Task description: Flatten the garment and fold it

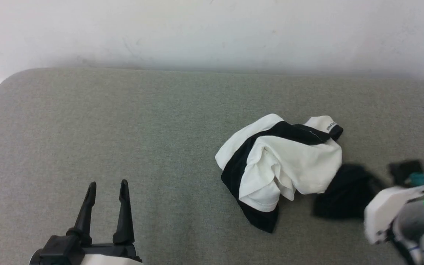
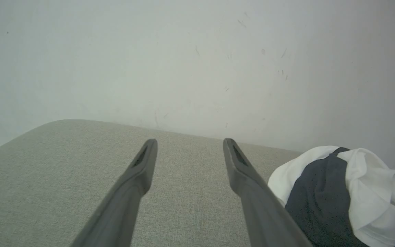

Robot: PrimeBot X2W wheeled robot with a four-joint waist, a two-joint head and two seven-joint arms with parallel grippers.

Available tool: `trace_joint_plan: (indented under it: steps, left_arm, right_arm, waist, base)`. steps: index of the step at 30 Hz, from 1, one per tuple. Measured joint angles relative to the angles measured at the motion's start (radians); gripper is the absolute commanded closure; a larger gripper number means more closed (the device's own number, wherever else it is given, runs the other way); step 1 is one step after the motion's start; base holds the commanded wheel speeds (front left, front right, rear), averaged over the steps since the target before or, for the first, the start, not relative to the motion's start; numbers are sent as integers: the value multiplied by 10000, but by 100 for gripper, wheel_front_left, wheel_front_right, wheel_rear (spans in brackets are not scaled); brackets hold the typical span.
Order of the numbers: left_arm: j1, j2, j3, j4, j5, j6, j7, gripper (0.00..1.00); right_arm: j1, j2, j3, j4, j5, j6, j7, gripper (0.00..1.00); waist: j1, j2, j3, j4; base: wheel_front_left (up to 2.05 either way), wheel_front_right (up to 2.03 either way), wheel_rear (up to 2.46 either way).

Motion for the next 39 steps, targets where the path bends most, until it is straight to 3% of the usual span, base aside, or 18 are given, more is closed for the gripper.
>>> trace_joint_plan:
  steps: [6, 11, 15, 19, 20, 21, 26, 30, 39]
  left_arm:
    - [-1, -92, 151, -25, 86, -90, 0, 0]
    - [-1, -104, 190, 0, 98, -249, -2, 0]
    - [1, -90, 230, 46, 196, -251, 0, 0]
    - [0, -23, 222, 109, 198, -299, 10, 0]
    - [-1, -12, 209, 115, 198, -334, 19, 0]
    - [-2, -2, 194, 119, 198, -336, 38, 0]
    - [-5, 151, 253, 115, 153, -351, 205, 0]
    - [-8, 213, 280, 119, 146, -351, 236, 0]
    - [-84, 213, 278, 125, 6, -366, 228, 0]
  right_arm:
    - [-390, -1227, -2023, -1848, -217, 0, 585, 100]
    - [-100, -1791, -4086, -2443, -825, 2, 941, 100]
    - [794, -1636, -5231, -2272, -1239, 2, 938, 100]
    - [1566, -794, -5601, -1475, -1423, 2, 786, 100]
    - [1713, -566, -5590, -1248, -1486, 2, 706, 70]
    - [1800, -364, -5572, -1058, -1503, 2, 598, 0]
    - [1654, 71, -5122, -754, -1371, 0, -35, 0]
    - [993, 40, -4247, -1336, -805, 0, -234, 0]
    - [125, -295, -267, -2936, 1126, 0, 966, 0]
  waist:
    - [0, 0, 43, -232]
    - [0, 0, 157, -242]
    - [-1, 0, 201, -144]
    - [0, 0, 230, -69]
    - [0, 0, 229, -43]
    - [-1, 0, 223, -18]
    - [-1, 0, 161, 30]
    - [-1, 0, 125, 17]
    - [-1, 0, 219, 107]
  base:
    - [0, 0, 0]
    - [0, 0, 0]
    - [0, 0, 0]
    - [0, 0, 0]
    - [0, 0, 0]
    - [0, 0, 0]
    - [0, 0, 0]
    - [0, 0, 0]
    - [0, 0, 0]
